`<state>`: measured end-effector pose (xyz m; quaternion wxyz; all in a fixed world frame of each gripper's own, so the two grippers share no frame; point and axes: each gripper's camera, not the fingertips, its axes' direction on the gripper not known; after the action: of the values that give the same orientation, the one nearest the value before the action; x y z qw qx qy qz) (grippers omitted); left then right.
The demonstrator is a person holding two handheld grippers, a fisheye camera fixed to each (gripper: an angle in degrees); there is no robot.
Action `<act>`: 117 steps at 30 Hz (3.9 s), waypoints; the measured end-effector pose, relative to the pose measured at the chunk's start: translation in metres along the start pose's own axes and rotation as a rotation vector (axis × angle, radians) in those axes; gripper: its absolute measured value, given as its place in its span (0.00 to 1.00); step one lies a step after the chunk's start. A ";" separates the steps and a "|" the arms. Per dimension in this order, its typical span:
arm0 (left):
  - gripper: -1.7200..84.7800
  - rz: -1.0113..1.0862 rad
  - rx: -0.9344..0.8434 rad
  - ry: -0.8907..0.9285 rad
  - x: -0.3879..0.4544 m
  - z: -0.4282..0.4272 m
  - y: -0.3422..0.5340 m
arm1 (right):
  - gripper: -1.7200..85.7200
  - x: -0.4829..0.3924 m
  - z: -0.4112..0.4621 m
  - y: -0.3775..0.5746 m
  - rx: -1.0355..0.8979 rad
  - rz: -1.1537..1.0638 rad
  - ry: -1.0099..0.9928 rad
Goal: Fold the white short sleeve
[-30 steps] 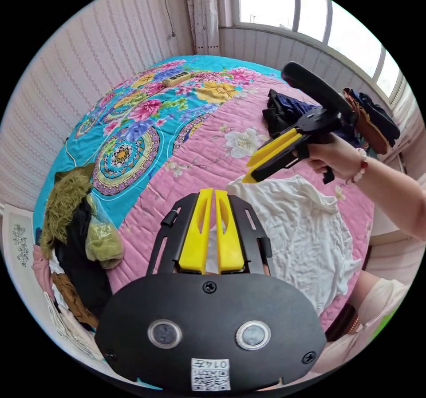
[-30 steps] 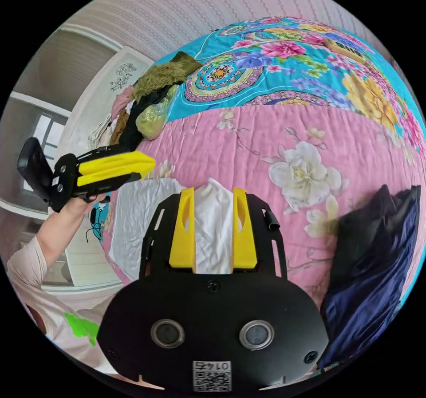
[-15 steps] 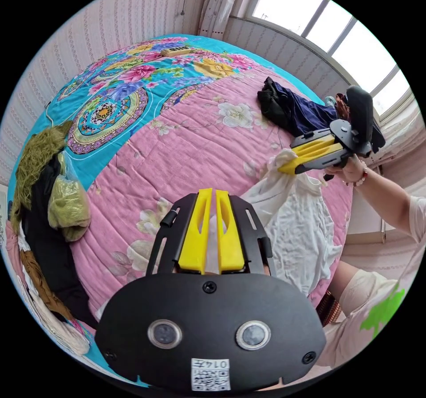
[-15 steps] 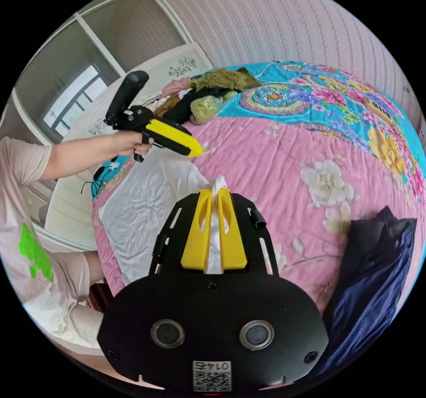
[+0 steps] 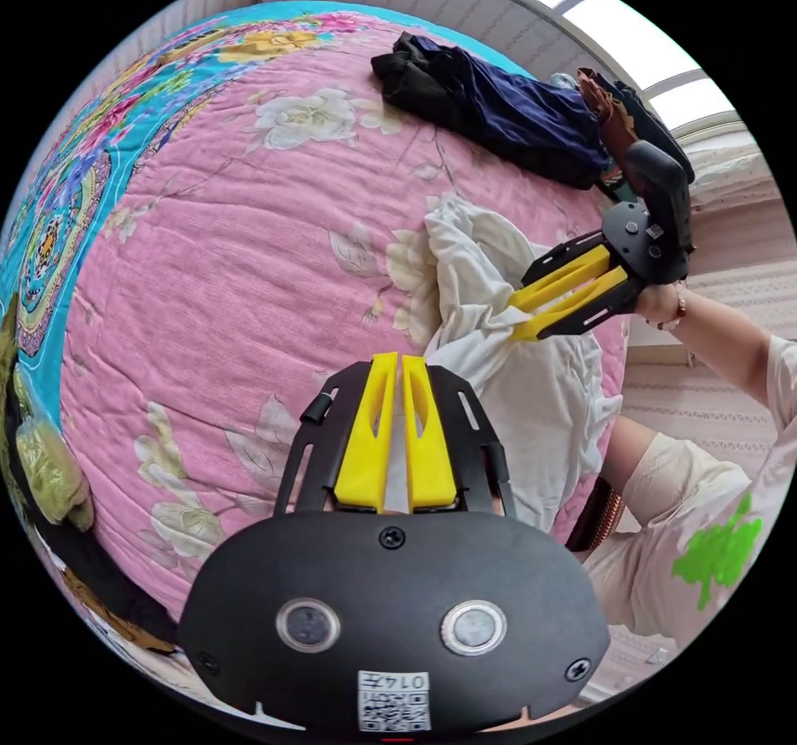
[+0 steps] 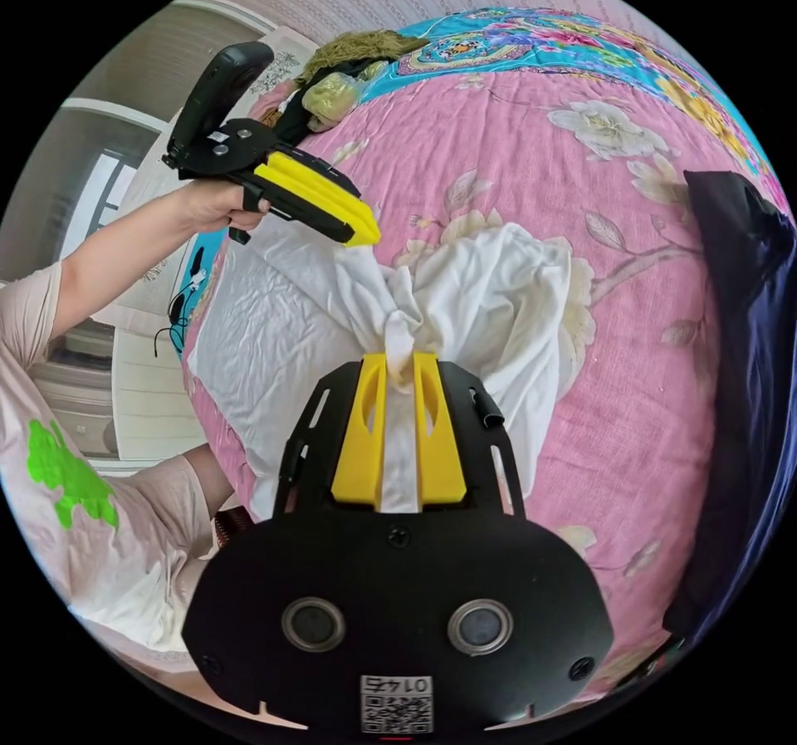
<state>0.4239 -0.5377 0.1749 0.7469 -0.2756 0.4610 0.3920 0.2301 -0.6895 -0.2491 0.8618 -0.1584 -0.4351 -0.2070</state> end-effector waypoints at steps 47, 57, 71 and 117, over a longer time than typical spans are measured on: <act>0.04 0.552 0.278 -0.188 0.109 -0.007 0.002 | 0.03 -0.053 -0.099 0.084 0.235 -0.407 -0.019; 0.01 0.277 0.230 -0.382 0.082 -0.018 -0.051 | 0.11 0.013 -0.126 0.097 0.292 -0.070 0.003; 0.01 -0.155 0.210 -0.620 0.013 0.000 -0.123 | 0.04 0.087 -0.092 0.160 0.101 0.351 0.137; 0.10 0.112 0.133 -0.392 0.034 0.057 -0.145 | 0.05 0.192 -0.104 0.195 0.188 0.433 0.138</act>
<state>0.5814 -0.5609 0.1749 0.8158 -0.1184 0.3464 0.4477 0.5001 -0.6099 -0.1701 0.9247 -0.1525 -0.3486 0.0135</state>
